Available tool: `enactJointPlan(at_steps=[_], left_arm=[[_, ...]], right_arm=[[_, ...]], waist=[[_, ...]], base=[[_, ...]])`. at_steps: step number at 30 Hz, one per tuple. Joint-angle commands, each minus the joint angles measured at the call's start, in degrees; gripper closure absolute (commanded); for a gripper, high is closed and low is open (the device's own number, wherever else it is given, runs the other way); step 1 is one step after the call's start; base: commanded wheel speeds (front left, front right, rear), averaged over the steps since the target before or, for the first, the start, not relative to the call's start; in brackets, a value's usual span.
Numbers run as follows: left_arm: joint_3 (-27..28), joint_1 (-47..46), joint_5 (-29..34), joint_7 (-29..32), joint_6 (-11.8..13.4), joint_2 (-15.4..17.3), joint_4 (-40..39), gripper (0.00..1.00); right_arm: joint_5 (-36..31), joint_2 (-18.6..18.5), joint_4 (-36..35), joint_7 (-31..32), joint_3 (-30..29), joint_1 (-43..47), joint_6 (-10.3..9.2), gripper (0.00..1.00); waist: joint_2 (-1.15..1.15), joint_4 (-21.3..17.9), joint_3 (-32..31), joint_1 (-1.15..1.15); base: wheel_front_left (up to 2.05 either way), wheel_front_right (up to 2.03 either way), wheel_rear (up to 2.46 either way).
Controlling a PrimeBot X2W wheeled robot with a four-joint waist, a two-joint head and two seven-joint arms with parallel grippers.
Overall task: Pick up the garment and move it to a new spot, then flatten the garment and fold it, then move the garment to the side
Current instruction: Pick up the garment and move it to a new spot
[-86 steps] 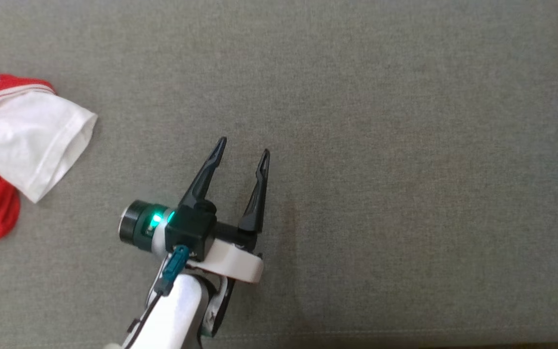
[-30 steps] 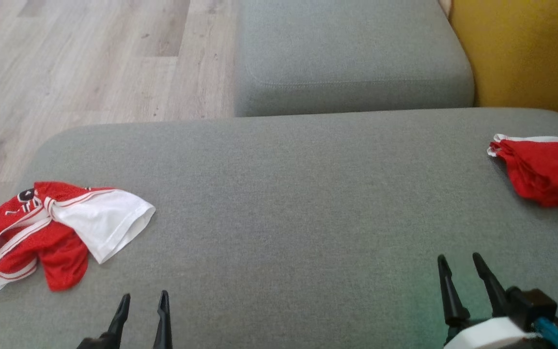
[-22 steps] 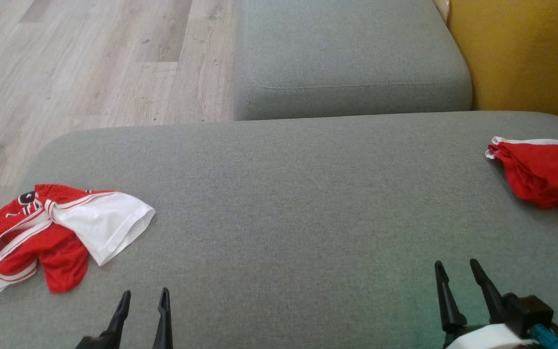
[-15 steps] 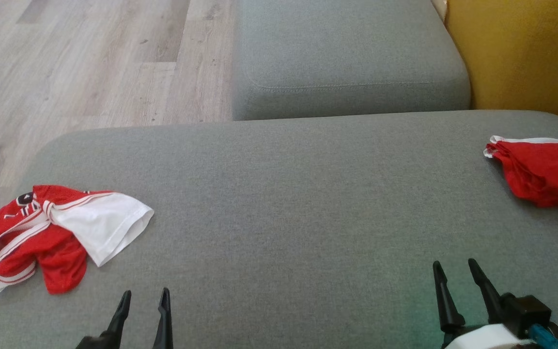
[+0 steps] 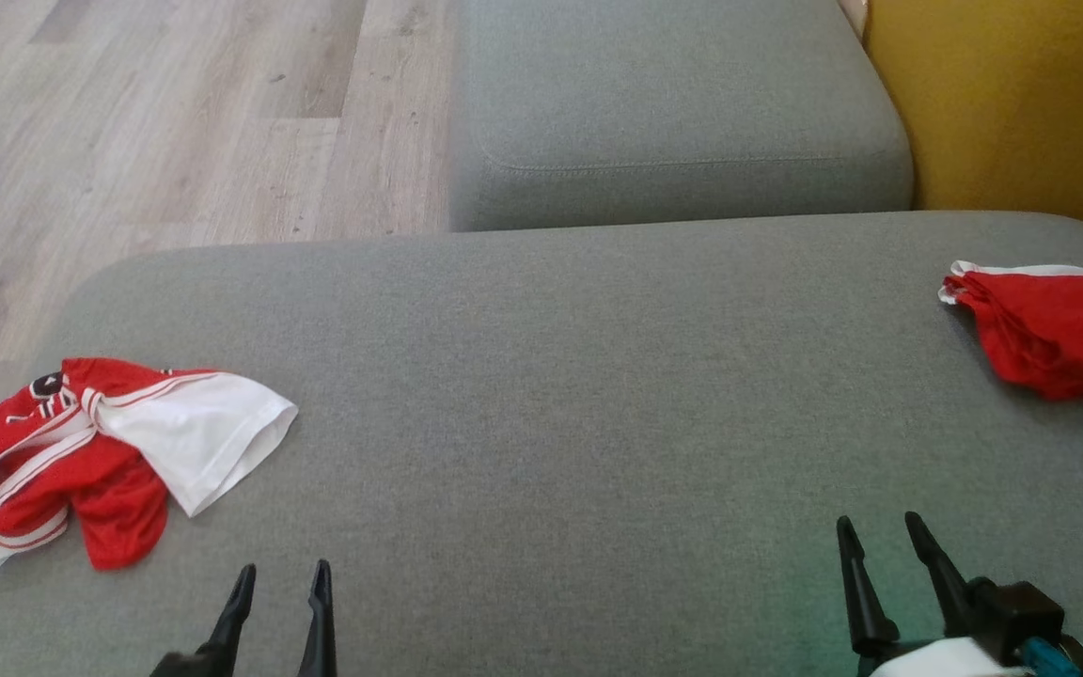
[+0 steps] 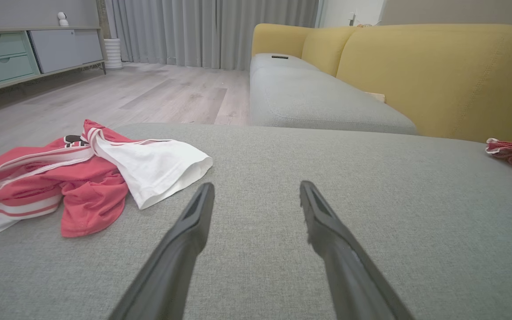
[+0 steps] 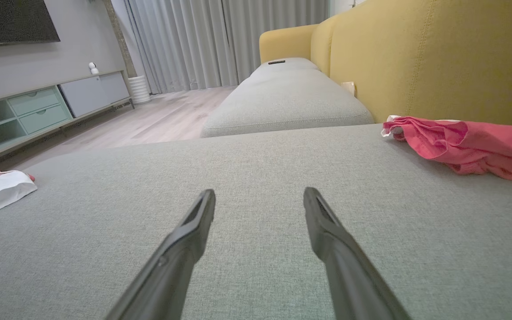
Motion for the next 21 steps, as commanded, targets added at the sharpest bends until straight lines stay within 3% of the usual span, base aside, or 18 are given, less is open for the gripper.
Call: enactJointPlan(at_steps=[1, 9, 21], left_arm=[[2.2, -2.5, 0.7, -0.7, -0.1, -0.3, -1.8, 0.0], [2.0, -3.2, 0.8, -0.7, 0.1, -0.3, -1.6, 0.0], [4.3, -2.9, 1.8, -0.7, -0.2, -0.3, -1.8, 0.0]], right_arm=[[-0.5, 0.0, -1.7, -0.8, 1.1, -1.8, -0.05, 0.0], [-0.3, -0.2, -1.8, -0.8, 0.8, -1.5, -0.05, 0.0], [0.4, 0.3, -2.0, -0.8, 2.9, -1.2, -0.05, 0.0]], waist=[[0.0, 0.1, 0.1, 0.0], [0.0, 2.6, 0.9, 0.0], [0.0, 14.5, 1.5, 0.0]], base=[[0.0, 0.0, 0.0], [0.0, 0.0, 0.0], [0.0, 0.0, 0.0]])
